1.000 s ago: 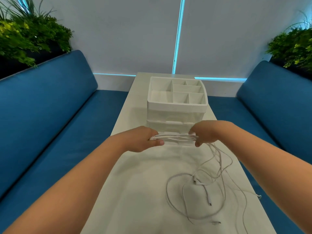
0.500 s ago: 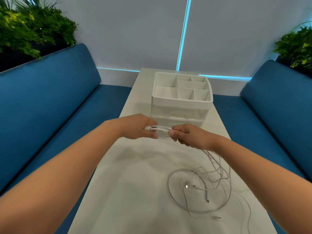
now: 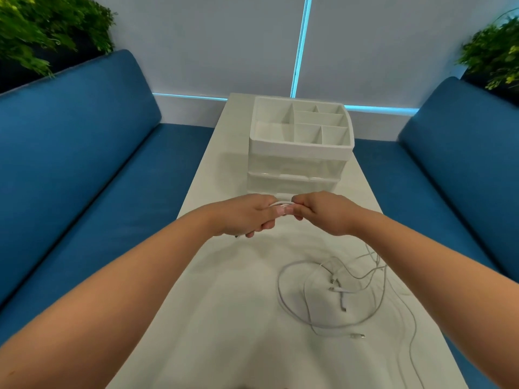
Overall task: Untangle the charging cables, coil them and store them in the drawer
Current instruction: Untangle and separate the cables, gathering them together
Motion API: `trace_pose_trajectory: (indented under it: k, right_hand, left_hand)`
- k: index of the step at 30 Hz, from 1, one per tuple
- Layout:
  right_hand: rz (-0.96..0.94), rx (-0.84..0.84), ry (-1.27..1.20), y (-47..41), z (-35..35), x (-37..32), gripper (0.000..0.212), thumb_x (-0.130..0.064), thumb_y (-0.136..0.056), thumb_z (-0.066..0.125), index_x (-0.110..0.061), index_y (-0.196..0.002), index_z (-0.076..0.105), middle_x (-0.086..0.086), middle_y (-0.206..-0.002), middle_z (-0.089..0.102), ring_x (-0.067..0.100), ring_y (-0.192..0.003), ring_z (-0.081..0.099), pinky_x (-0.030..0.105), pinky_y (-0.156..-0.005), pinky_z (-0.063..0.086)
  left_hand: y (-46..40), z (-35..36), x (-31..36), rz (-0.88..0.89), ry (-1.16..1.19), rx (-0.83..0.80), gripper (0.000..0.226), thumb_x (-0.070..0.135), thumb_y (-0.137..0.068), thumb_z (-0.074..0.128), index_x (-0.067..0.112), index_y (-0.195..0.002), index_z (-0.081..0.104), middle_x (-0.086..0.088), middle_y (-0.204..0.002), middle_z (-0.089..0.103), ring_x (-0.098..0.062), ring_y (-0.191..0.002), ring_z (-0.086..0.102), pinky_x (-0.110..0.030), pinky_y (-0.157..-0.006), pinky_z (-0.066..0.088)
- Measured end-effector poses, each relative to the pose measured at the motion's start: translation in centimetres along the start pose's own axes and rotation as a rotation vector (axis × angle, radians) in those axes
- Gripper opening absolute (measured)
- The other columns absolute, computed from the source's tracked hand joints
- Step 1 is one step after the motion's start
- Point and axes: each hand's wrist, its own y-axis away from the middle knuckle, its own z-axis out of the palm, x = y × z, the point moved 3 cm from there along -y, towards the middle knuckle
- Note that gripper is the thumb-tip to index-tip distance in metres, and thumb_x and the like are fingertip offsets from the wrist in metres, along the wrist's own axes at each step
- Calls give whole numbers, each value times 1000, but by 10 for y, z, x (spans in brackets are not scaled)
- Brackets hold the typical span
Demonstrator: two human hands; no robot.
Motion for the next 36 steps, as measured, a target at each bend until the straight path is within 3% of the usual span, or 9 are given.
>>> trace_pose_trajectory:
  k: [4, 8, 11, 14, 20, 26, 30, 34, 36]
  right_hand:
    - [1, -91, -356, 8, -2, 10, 40, -50, -93, 54, -18, -69, 61, -7, -57, 44, 11, -54, 38, 23, -54, 34]
    - [21, -283, -601, 15, 6, 12, 31, -42, -95, 55, -18, -87, 72, -5, -62, 41, 12, -57, 36, 22, -54, 36]
    - [61, -223, -442, 14, 10, 17, 35, -47, -94, 54, -18, -85, 71, -14, -52, 45, 6, -50, 39, 17, -55, 35]
    - [124, -69, -178, 11, 2, 23, 51, -64, -86, 52, -18, -70, 67, -12, -54, 50, 7, -53, 46, 23, -61, 38]
    - [-2, -258, -684, 29, -6, 21, 34, -44, -89, 60, -14, -90, 76, -3, -57, 29, 13, -52, 24, 21, -50, 26]
    - [129, -212, -481, 24, -3, 38, 52, -62, -83, 55, -13, -68, 60, -6, -54, 34, 12, -53, 30, 25, -63, 33]
    - [119, -324, -655, 29, -2, 34, 43, -51, -91, 54, -14, -78, 69, -3, -58, 32, 14, -56, 32, 25, -63, 36]
    - [183, -198, -428, 26, 1, 34, 44, -54, -92, 51, -17, -84, 73, -15, -52, 43, 4, -49, 39, 15, -58, 33]
    - [187, -201, -468, 26, -5, 36, 46, -57, -90, 53, -17, -85, 74, -9, -56, 39, 7, -50, 35, 16, -57, 33]
  left_hand:
    - [6, -4, -12, -24, -100, -108, 29, 34, -107, 36, 26, -119, 61, 9, -78, 51, -10, -65, 48, -26, -59, 39]
    - [7, -13, -19, -29, -224, -88, 29, 33, -107, 35, 27, -116, 61, 9, -82, 48, -8, -74, 46, -21, -70, 38]
    - [8, -7, -14, -30, -155, -77, 27, 32, -107, 36, 23, -102, 60, 8, -82, 49, -10, -74, 45, -22, -72, 40]
    - [8, 1, -5, -40, 23, -56, 38, 46, -103, 41, 17, -87, 59, 6, -67, 44, -12, -58, 39, -21, -56, 37]
    - [18, -13, -12, -138, 5, -158, 31, 40, -103, 46, 15, -99, 64, 6, -64, 45, -6, -46, 39, -16, -41, 31]
    - [16, -15, -12, -134, 164, -252, 23, 27, -105, 47, 12, -97, 62, 5, -62, 39, -9, -54, 37, -19, -50, 35]
    - [20, -28, -28, -218, -30, -206, 27, 40, -102, 47, 20, -94, 64, 6, -65, 41, -13, -58, 40, -23, -52, 31]
    - [17, -28, -16, -200, 153, -235, 38, 48, -102, 43, 16, -89, 59, 5, -63, 33, -13, -55, 30, -26, -53, 26]
    - [15, -26, -14, -240, 170, -198, 43, 52, -102, 40, 15, -87, 54, 5, -61, 31, -11, -51, 27, -21, -48, 25]
